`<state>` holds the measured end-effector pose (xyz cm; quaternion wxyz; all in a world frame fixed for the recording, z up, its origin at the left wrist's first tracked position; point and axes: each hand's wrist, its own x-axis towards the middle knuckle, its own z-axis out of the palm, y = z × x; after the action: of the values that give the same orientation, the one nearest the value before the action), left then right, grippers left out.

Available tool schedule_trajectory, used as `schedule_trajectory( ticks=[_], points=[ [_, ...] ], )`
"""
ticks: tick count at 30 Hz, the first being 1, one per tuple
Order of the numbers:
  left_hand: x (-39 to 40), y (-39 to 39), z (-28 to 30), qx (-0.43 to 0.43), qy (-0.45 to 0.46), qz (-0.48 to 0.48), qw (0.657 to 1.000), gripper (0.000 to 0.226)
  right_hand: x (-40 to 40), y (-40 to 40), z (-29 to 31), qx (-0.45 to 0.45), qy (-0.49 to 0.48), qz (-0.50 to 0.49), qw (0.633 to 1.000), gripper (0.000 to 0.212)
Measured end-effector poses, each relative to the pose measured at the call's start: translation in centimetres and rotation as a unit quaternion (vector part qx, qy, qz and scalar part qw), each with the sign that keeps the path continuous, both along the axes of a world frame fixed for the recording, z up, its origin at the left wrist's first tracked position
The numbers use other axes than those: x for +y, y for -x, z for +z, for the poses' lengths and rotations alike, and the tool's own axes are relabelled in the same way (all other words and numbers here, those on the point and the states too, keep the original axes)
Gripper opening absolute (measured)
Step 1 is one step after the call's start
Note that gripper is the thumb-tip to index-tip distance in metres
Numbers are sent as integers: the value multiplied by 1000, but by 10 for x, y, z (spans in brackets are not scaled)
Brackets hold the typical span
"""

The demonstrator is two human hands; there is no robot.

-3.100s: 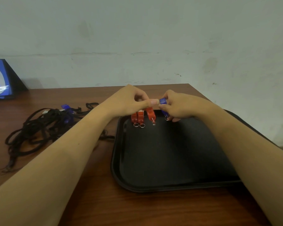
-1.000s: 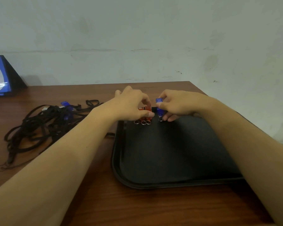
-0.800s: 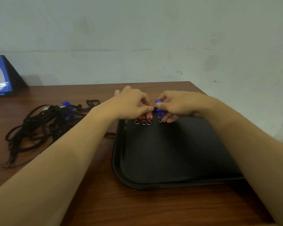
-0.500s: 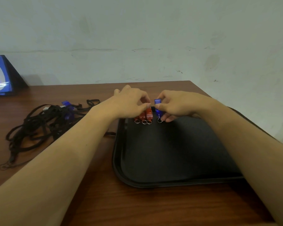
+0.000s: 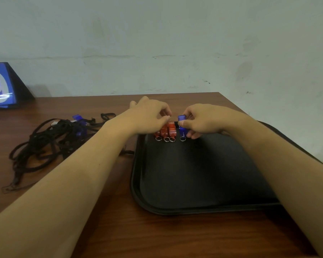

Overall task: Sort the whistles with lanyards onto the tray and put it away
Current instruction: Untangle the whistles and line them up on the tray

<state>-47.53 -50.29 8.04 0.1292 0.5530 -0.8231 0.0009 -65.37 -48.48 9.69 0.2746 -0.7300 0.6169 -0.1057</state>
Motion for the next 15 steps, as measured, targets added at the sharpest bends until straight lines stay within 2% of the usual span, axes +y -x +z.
schedule_trajectory(
  ticks=[10,15],
  points=[
    [-2,0,0,10,5,11,1000,26,2,-2,-1,44,22,10,999,34],
    [-4,-2,0,24,15,16,999,22,0,2,-1,23,30,-1,999,41]
  ],
)
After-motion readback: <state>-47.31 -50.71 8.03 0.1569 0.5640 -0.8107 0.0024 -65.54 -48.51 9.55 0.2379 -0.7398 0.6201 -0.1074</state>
